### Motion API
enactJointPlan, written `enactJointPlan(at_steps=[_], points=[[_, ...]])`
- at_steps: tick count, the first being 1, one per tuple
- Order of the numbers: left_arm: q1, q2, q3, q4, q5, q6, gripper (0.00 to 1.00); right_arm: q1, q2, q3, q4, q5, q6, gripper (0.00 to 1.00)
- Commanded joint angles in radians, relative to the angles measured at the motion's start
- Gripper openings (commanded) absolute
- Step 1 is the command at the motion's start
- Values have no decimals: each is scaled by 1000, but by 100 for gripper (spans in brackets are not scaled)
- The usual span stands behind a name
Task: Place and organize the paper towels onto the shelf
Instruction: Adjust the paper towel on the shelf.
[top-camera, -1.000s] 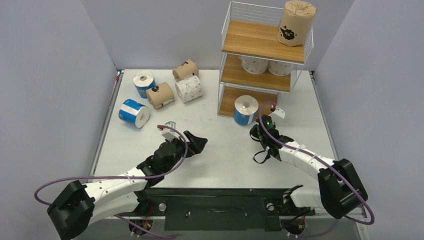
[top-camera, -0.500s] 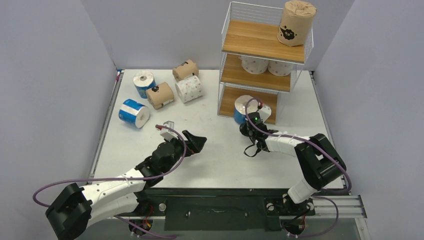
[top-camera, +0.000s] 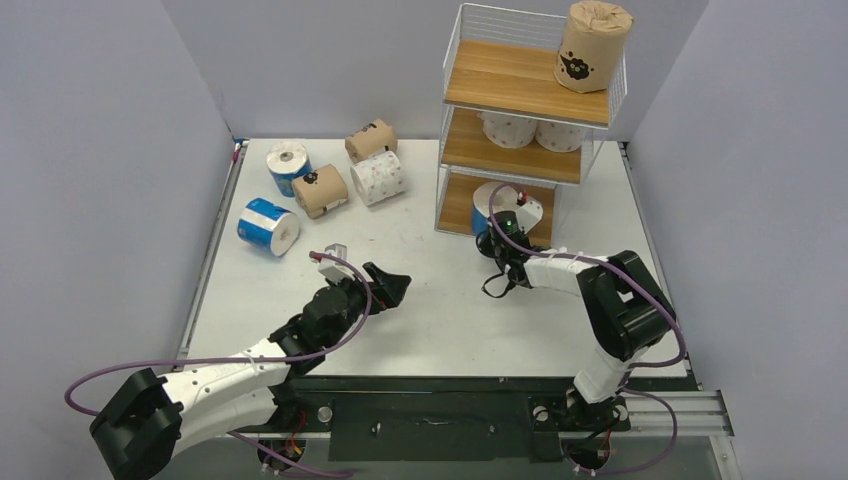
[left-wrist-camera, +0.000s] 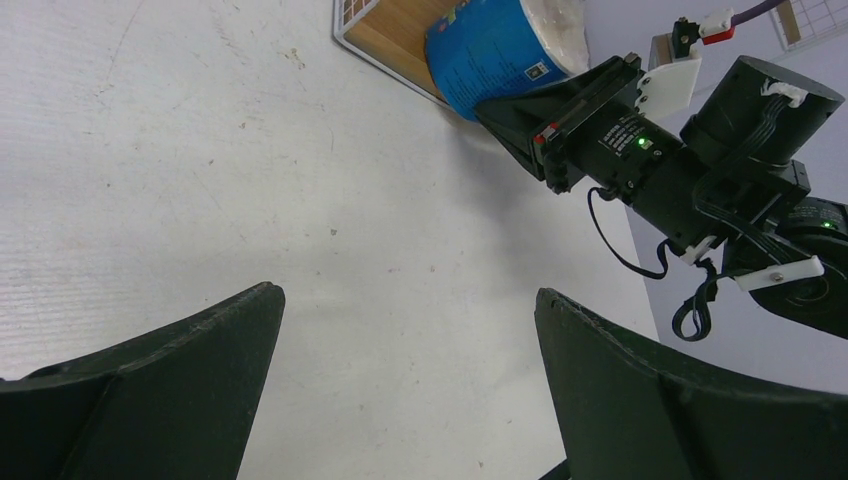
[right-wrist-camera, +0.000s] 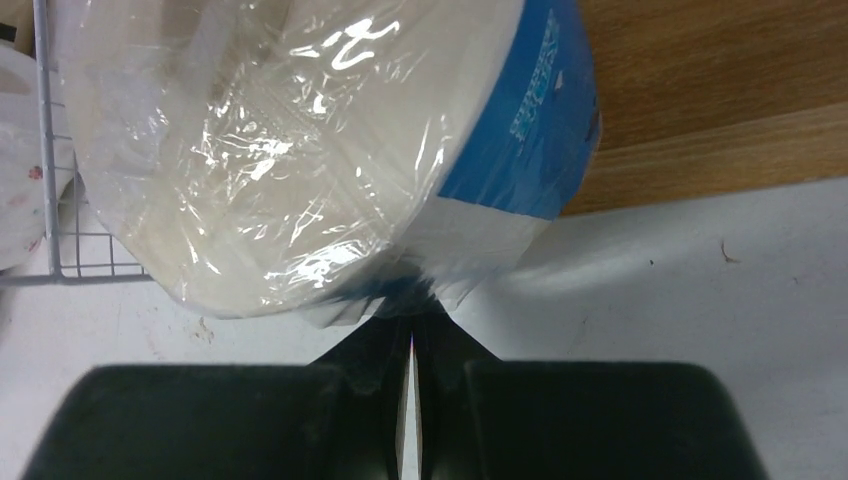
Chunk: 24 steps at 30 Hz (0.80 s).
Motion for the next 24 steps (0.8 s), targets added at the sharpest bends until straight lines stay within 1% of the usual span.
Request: enactJointPlan(at_steps=[1,6,10,14,16,17,18,19,20,21,24], points=[[-3,-8,-3,35,-15,20,97,-17,13,63,37,49,11,0],[-2,-3,-1,41,-19,30,96,-20,8,64,39,40,6,0],[-1,9,9,46,-23,40,96,-15,-67,6,45,21,-15,0],[1,34,42,50,-23,56,96,0,-209,-79,-2,10,-38,0],[4,56,66,56,-21,70,96,9,-303,-129,-37,12,-56,0],[6,65,84,68,-20,75,96,14,-375,-163,-65,16,-74,1],[7,89,92,80,-14,93,96,25,-409,-180,-79,25,-83,4],[7,103,106,115,-10,102,96,32,-486,-213,-111,31,-104,6],[9,137,116,131,-1,116,96,43,-564,-230,-132,49,-113,10],[10,156,138,162,7,120,96,51,-601,-262,-166,60,-129,12],[9,267,184,260,20,152,96,67,-795,-330,-234,87,-138,23]])
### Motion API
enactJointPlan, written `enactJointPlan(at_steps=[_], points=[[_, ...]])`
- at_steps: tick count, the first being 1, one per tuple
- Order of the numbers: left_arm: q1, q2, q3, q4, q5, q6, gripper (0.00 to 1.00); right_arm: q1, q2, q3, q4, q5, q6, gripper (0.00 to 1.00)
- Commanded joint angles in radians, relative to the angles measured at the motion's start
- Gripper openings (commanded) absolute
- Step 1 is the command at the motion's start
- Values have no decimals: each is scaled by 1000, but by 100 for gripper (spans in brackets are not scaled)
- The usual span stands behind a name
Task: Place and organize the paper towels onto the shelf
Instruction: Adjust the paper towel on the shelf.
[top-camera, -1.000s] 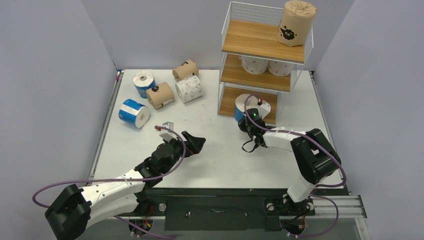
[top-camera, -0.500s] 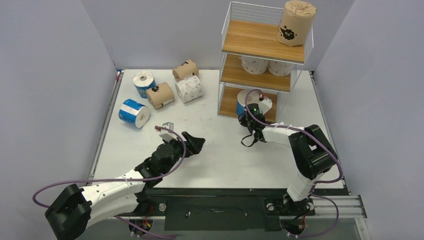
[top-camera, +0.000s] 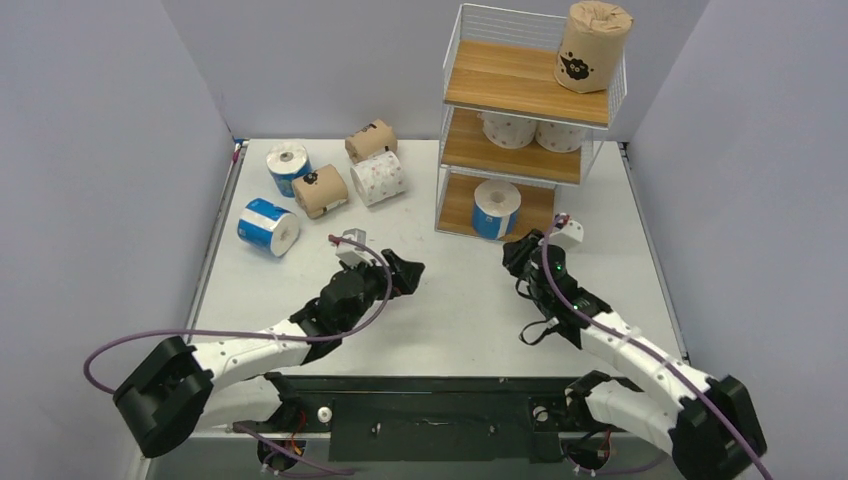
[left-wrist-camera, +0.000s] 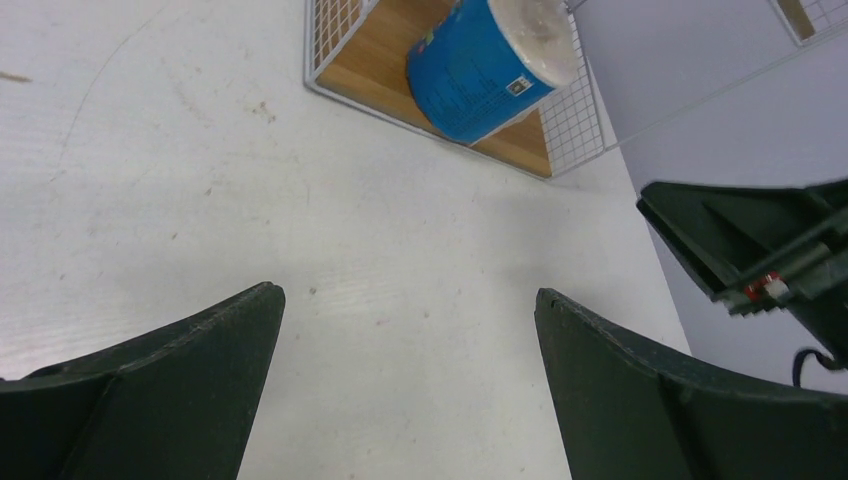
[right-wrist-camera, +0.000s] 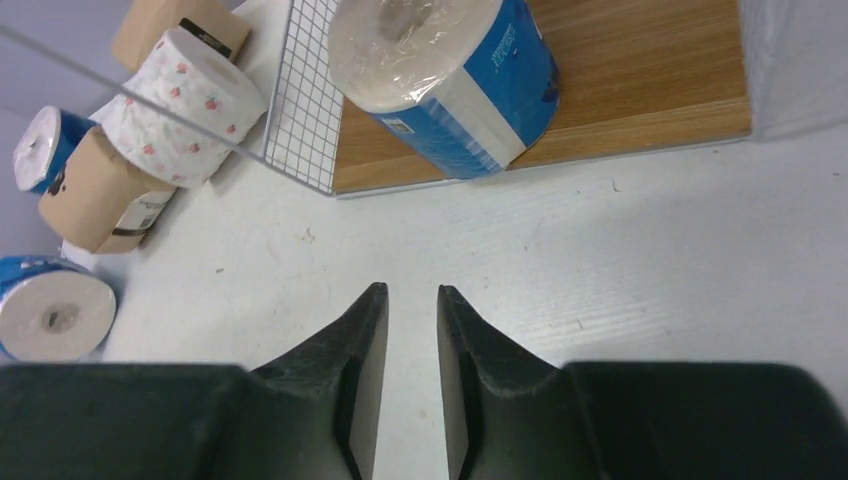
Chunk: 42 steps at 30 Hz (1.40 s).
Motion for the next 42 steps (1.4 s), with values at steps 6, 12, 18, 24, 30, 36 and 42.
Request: enactJointPlan(at_steps=[6,12,18,24,30,36,42], points=[[-13,372,214,440,39,157,100,33,-477,-173,-261,109,9,41],[-14,627,356,600,73,236,100,34,-692,-265,-287,67,85,75],[-8,815,509,664,154,302,95,36,-836,-301,-341,53,122,82],[-14,936,629,649,160,352,94,35,-918,-297,-427,76,121,83],[-22,1010,731,560,120,393,94,36,-947,-272,-472,96,126,84],[-21,1077,821,487,94,413,94,37,-970,-244,-512,99,123,84],[-20,1139,914,428,119,365,89,37,-997,-225,-537,123,121,83]])
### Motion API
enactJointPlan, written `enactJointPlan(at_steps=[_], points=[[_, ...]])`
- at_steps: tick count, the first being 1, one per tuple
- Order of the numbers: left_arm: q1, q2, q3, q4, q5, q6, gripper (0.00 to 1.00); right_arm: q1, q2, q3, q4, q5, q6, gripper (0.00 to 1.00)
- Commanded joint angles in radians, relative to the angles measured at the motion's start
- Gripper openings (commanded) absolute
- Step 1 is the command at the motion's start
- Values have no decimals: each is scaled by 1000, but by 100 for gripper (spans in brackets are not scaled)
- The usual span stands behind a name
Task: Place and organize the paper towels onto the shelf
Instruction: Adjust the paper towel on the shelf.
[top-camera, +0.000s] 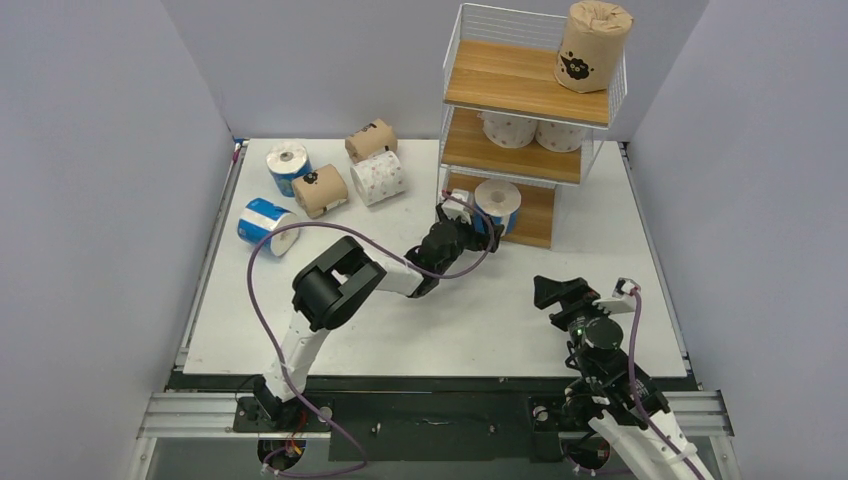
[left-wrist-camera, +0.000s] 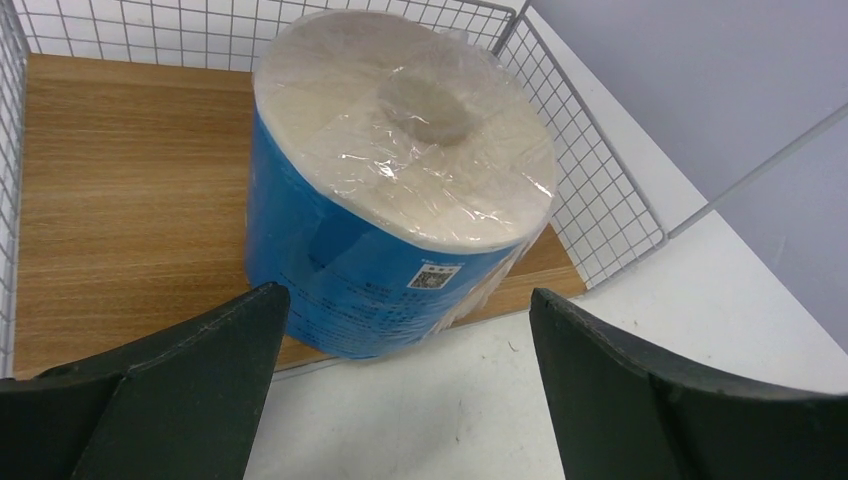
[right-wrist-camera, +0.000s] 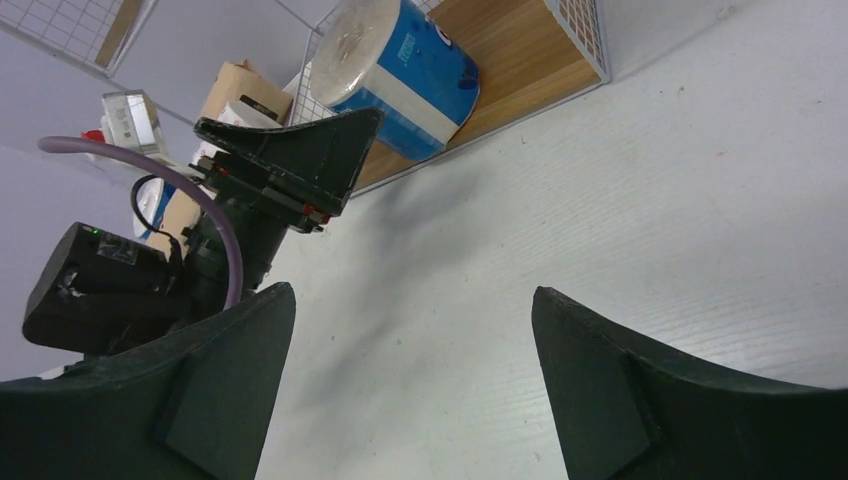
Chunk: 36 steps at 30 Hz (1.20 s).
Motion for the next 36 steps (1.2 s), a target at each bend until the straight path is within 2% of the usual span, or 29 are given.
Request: enactJointPlan(at_steps=[1,13,36], points=[[-3,46,97,-44,11,-28,88,6,-22,54,-15,42,-3,83],[-3,133,266,-125,53,-131,77,5,-56,77,-52,72,22,83],[-20,260,481,-248,129,-208,72,7,-88,97,-105,105,45,82]])
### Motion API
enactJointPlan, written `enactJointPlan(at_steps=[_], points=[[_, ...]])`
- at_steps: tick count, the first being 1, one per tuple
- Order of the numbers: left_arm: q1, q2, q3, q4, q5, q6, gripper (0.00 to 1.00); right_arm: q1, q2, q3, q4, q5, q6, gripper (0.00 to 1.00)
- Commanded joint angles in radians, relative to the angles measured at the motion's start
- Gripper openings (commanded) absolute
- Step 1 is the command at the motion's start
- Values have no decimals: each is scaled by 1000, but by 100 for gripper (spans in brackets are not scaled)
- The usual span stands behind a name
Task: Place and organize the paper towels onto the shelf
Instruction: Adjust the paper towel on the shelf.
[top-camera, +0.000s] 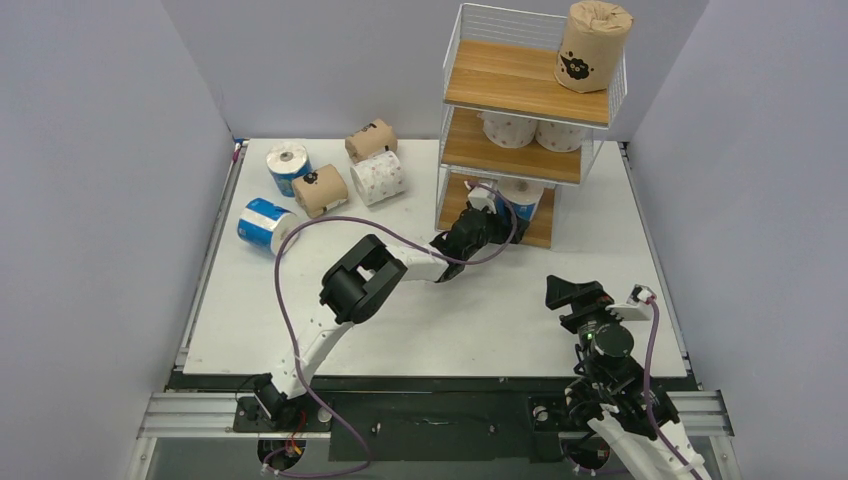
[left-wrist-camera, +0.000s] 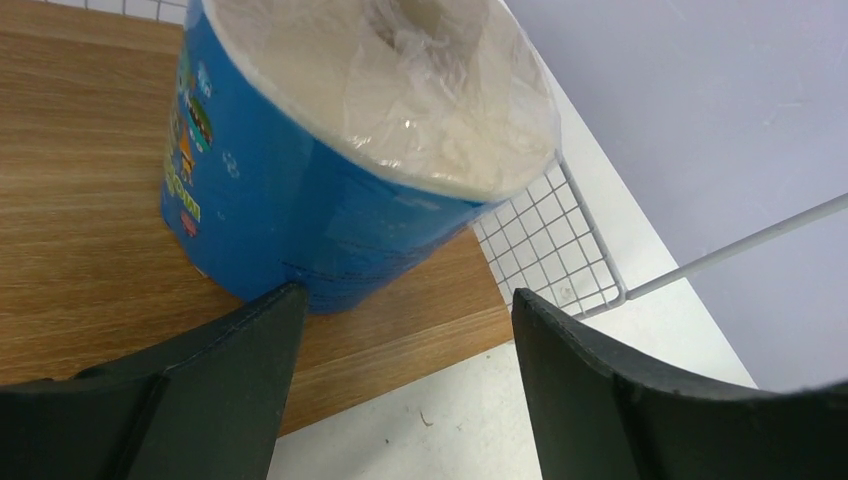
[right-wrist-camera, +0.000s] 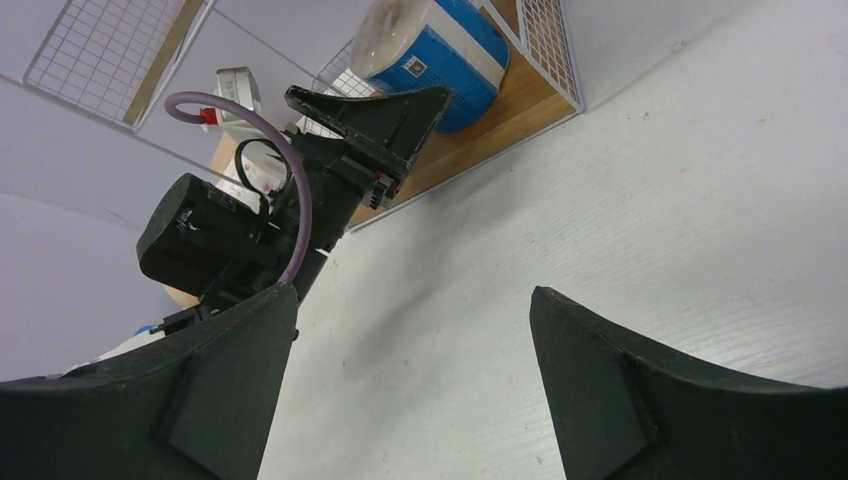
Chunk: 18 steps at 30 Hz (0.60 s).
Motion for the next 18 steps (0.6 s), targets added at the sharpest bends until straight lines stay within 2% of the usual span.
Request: enactJointPlan(at_steps=[1,8,18], points=[[-5,27,76,-11,33,-23,72,7,-9,41,-2,29,11,82],[-10,42,96,13,59,-24,71,6,-9,34,-5,36,14,82],[2,-95,-123,205,0,-31,78,7,-22,36,-6,46,15,81]])
